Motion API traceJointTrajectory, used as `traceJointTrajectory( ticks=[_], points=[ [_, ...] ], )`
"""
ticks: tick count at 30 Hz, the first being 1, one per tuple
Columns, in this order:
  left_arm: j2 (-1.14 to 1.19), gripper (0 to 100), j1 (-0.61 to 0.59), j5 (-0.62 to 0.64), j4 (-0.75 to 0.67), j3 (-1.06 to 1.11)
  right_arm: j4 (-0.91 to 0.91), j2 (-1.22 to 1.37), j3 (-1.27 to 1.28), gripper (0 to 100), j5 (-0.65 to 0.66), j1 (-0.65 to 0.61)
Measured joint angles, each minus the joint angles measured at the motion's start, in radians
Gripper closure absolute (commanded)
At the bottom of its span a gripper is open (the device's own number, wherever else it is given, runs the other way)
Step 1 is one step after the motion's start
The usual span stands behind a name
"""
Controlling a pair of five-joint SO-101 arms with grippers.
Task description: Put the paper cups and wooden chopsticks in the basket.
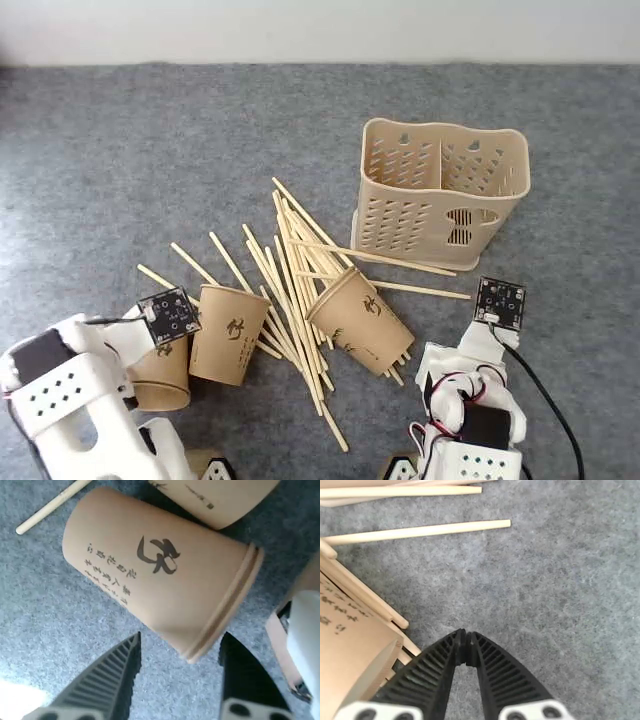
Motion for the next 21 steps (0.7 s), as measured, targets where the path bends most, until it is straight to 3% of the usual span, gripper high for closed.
traceJointTrajectory(
  ticks=[4,9,18,21],
  points=[
    [0.0,76,-0.002,0.0,-0.161,0.12,0.0,0.0,0.0,99.0,0.0,0.0],
    [0.0,77,-0.002,0.071,-0.236,0.149,0.0,0.0,0.0,99.0,0.0,0.0],
    [0.0,98,-0.002,0.166,-0.278,0.149,0.0,0.0,0.0,99.0,0.0,0.0],
    [0.0,99,-0.002,0.173,-0.284,0.149,0.0,0.0,0.0,99.0,0.0,0.0]
  ],
)
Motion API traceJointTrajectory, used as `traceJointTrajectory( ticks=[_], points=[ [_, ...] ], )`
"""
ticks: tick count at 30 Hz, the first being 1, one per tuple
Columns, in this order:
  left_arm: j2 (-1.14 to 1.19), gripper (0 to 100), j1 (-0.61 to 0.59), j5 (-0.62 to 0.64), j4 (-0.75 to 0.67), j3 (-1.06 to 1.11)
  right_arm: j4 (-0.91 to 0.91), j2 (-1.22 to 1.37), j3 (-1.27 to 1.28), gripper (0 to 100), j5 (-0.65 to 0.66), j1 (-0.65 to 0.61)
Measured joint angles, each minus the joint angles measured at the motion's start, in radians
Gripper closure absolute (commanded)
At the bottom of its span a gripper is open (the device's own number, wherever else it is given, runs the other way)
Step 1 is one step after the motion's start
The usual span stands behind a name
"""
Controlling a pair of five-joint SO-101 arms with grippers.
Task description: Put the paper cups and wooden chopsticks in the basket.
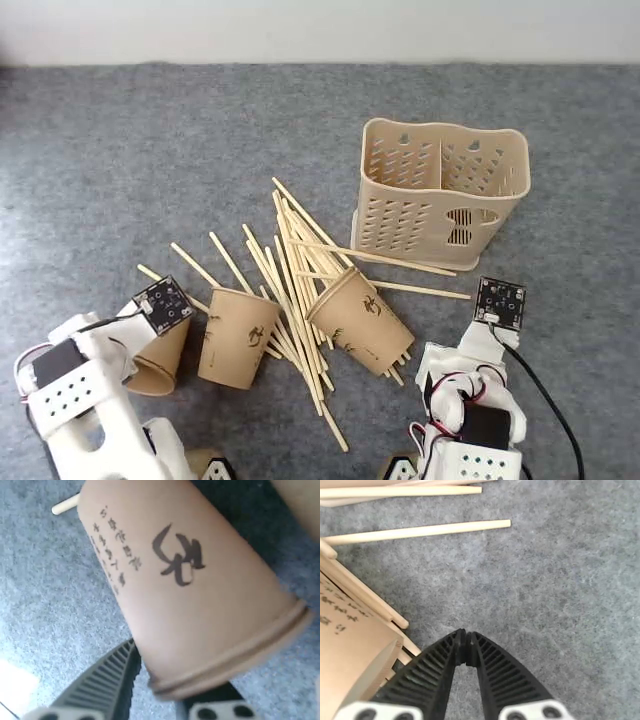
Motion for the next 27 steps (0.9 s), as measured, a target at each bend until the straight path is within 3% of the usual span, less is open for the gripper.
traceJointTrajectory(
  ticks=[10,21,27],
  points=[
    [-0.008,99,0.002,0.003,0.02,-0.006,0.0,0.0,0.0,99.0,0.0,0.0],
    [0.0,99,0.002,0.003,0.433,-0.288,0.0,0.0,0.0,99.0,0.0,0.0],
    [0.002,98,0.006,0.08,0.499,-0.385,0.0,0.0,0.0,99.0,0.0,0.0]
  ],
)
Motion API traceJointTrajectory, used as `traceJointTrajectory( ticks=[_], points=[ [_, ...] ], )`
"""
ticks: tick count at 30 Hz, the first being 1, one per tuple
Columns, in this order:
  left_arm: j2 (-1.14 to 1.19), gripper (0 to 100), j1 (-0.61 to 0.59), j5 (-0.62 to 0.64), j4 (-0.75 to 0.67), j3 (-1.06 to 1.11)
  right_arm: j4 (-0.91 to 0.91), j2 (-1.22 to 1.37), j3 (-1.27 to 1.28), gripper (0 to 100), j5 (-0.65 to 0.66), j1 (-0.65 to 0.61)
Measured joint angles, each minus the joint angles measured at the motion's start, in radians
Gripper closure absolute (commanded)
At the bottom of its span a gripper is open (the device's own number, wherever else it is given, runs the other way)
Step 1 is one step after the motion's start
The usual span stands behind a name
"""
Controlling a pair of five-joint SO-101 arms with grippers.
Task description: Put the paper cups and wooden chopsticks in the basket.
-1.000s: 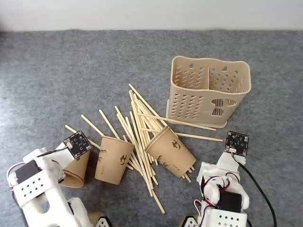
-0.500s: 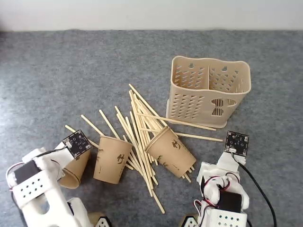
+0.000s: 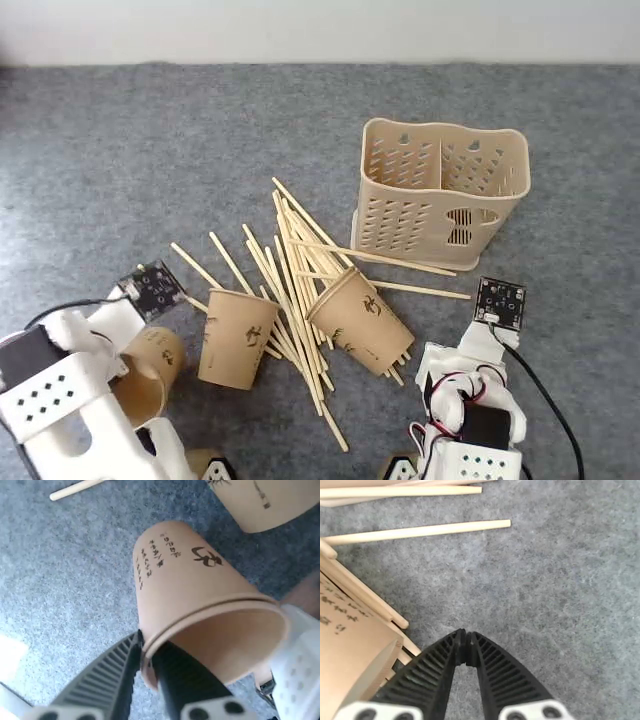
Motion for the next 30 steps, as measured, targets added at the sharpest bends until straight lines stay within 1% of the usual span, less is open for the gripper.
traceJointTrajectory(
  ticks=[3,6,9,12,14,15,19,25,28,30],
  points=[
    [0.0,98,0.051,0.034,0.002,-0.002,0.0,0.0,0.0,99.0,0.0,0.0],
    [0.0,98,0.12,0.098,-0.011,0.002,0.0,0.0,0.0,99.0,0.0,0.0],
    [0.0,97,0.196,0.199,-0.084,0.031,0.0,0.0,0.0,99.0,0.0,0.0],
    [0.0,90,0.242,0.265,-0.181,0.072,0.0,0.0,0.0,99.0,0.0,0.0],
    [0.0,85,0.249,0.287,-0.232,0.094,0.0,0.0,0.0,99.0,0.0,0.0],
    [0.0,85,0.25,0.298,-0.253,0.103,0.0,0.0,0.0,99.0,0.0,0.0],
    [0.0,85,0.258,0.333,-0.319,0.13,0.0,0.0,0.0,99.0,0.0,0.0],
    [0.0,84,0.255,0.339,-0.347,0.166,0.0,0.0,0.0,99.0,0.0,0.0],
    [0.0,84,0.209,0.345,-0.387,0.166,0.0,0.0,0.0,99.0,0.0,0.0],
    [0.0,80,0.186,0.374,-0.431,0.166,0.0,0.0,0.0,99.0,0.0,0.0]
  ],
)
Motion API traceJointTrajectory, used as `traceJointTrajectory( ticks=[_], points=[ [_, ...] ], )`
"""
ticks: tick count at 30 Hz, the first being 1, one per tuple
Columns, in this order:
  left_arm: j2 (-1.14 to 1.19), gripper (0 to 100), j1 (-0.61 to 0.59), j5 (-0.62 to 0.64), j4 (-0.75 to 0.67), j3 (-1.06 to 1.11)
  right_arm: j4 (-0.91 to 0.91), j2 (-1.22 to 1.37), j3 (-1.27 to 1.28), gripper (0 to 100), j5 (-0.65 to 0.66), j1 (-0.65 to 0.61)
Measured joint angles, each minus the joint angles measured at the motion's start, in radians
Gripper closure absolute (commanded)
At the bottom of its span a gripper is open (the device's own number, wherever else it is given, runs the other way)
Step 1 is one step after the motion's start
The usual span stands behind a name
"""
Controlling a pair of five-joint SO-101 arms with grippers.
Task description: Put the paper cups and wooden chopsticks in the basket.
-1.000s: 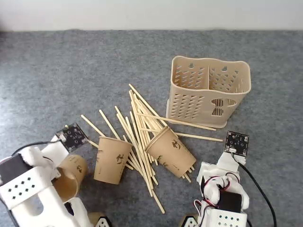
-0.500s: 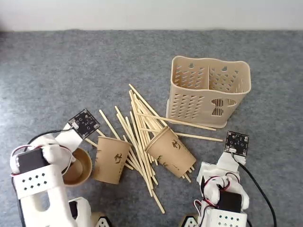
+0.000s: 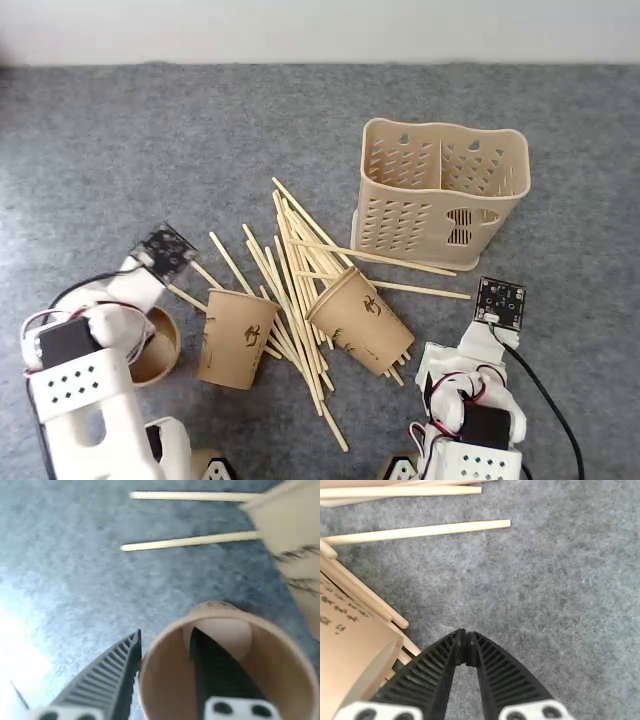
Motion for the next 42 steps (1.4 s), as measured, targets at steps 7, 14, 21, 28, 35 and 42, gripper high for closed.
traceJointTrajectory(
  ticks=[7,14,21,28,35,42],
  points=[
    [0.0,73,-0.066,0.129,-0.091,0.0,0.0,0.0,0.0,99.0,0.0,0.0],
    [0.0,73,-0.063,0.207,-0.075,-0.068,0.0,0.0,0.0,99.0,0.0,0.0],
    [0.0,73,-0.063,0.219,0.143,-0.304,0.0,0.0,0.0,99.0,0.0,0.0],
    [0.0,74,-0.069,0.219,0.361,-0.462,0.0,0.0,0.0,99.0,0.0,0.0],
    [-0.086,74,-0.226,0.259,0.431,-0.514,0.0,0.0,0.0,99.0,0.0,0.0],
    [-0.427,74,-0.331,0.265,0.434,-0.41,0.0,0.0,0.0,99.0,0.0,0.0]
  ],
)
